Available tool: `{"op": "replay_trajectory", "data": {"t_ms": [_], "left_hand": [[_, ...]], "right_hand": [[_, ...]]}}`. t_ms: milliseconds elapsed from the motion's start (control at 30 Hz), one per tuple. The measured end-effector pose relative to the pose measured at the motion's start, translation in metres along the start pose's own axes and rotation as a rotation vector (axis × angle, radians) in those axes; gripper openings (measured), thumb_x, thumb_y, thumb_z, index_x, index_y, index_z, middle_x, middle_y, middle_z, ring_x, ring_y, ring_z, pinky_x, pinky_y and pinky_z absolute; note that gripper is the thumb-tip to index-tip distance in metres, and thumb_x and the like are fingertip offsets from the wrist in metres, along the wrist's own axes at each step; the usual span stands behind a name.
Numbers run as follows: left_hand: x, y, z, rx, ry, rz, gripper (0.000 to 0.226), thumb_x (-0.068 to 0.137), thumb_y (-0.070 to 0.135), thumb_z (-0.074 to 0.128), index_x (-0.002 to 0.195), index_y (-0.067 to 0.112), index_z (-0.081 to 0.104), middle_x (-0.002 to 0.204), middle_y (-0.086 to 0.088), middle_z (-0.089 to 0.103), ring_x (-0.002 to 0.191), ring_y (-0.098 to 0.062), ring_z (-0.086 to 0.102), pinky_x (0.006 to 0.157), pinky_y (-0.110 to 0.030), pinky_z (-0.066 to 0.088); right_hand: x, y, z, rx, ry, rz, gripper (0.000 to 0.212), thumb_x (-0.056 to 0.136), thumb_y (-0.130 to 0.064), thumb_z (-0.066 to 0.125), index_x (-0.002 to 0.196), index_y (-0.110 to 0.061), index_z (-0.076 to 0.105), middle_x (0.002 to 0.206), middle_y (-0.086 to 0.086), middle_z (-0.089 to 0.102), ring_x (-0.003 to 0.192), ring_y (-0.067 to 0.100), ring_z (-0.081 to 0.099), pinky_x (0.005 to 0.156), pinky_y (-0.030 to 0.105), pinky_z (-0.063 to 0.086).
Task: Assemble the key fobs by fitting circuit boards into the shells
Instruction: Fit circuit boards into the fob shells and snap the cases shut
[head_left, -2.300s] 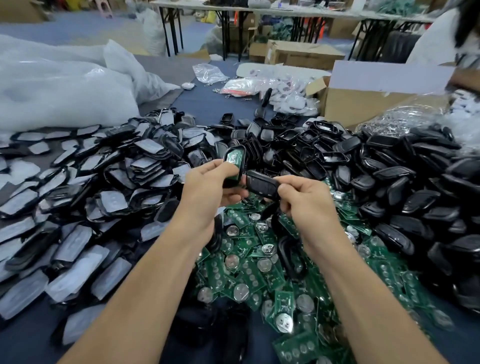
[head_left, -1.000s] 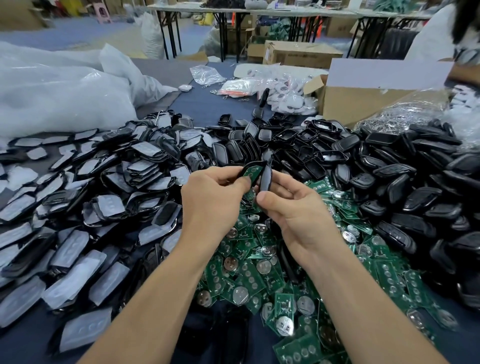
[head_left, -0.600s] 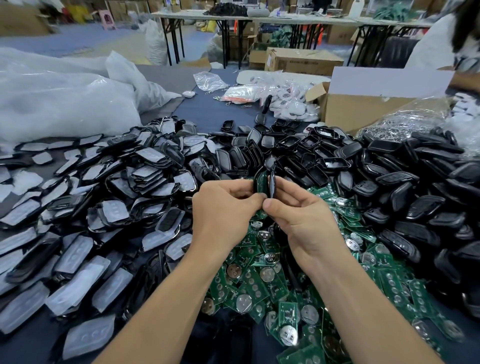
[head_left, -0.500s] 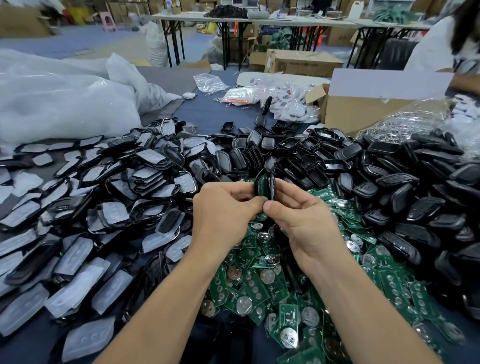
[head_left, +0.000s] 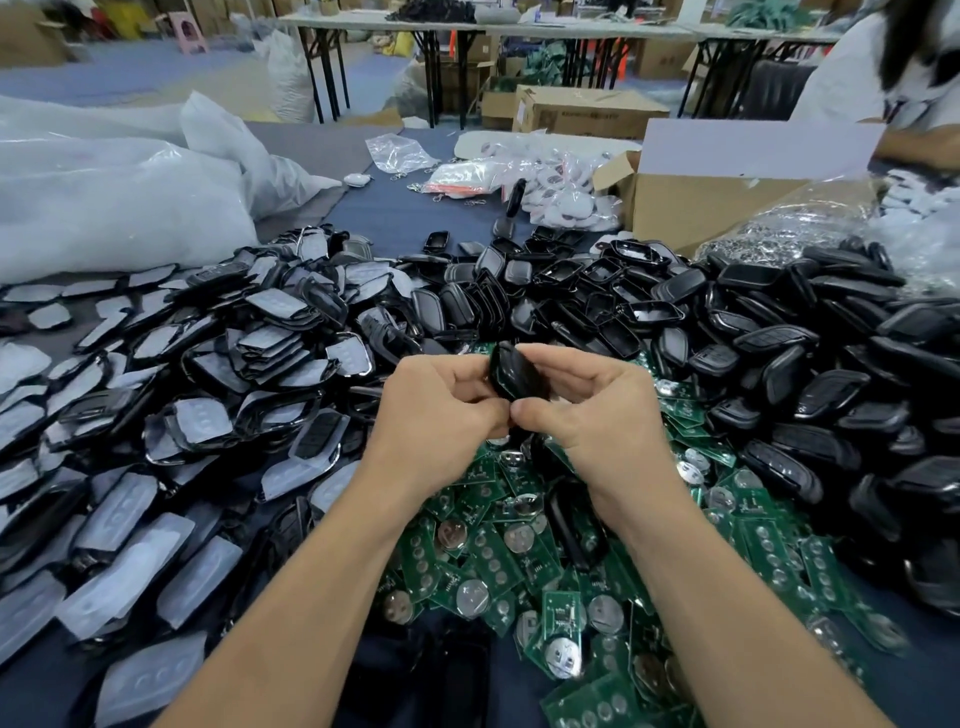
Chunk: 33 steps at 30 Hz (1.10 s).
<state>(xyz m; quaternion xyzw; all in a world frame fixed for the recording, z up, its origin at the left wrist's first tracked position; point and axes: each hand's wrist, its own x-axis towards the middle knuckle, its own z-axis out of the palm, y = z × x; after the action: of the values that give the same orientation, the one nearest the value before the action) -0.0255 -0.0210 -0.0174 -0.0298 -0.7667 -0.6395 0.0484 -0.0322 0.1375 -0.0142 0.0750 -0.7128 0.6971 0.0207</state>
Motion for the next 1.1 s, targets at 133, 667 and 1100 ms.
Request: {"op": "replay_trajectory", "data": {"t_ms": [133, 667, 1100], "left_hand": [[0.0, 0.002, 0.002, -0.009, -0.002, -0.041, 0.061, 0.081, -0.015, 0.064, 0.115, 0.035, 0.071, 0.086, -0.004, 0.082, 0.078, -0.028, 0.08, 0.077, -0.045, 0.066], [-0.005, 0.006, 0.006, -0.108, 0.159, -0.005, 0.045, 0.102, 0.003, 0.06, 0.076, 0.032, 0.083, 0.081, -0.001, 0.081, 0.077, -0.02, 0.079, 0.064, -0.025, 0.063], [-0.004, 0.003, -0.003, 0.037, 0.153, 0.083, 0.026, 0.093, 0.014, 0.078, 0.081, 0.037, 0.082, 0.079, 0.007, 0.08, 0.079, -0.014, 0.078, 0.074, -0.033, 0.066]], "right_hand": [[-0.003, -0.002, 0.002, -0.269, 0.055, -0.071, 0.052, 0.072, 0.006, 0.084, 0.108, -0.031, 0.081, 0.1, -0.016, 0.079, 0.094, -0.007, 0.072, 0.089, 0.016, 0.057], [0.003, 0.009, 0.002, -0.123, 0.035, -0.034, 0.025, 0.087, -0.009, 0.073, 0.099, -0.029, 0.083, 0.091, -0.007, 0.081, 0.089, 0.016, 0.078, 0.083, 0.042, 0.064], [0.002, 0.004, -0.008, -0.099, -0.009, -0.002, 0.018, 0.08, -0.014, 0.079, 0.085, -0.031, 0.084, 0.08, 0.001, 0.08, 0.079, 0.028, 0.076, 0.081, 0.049, 0.064]]}}
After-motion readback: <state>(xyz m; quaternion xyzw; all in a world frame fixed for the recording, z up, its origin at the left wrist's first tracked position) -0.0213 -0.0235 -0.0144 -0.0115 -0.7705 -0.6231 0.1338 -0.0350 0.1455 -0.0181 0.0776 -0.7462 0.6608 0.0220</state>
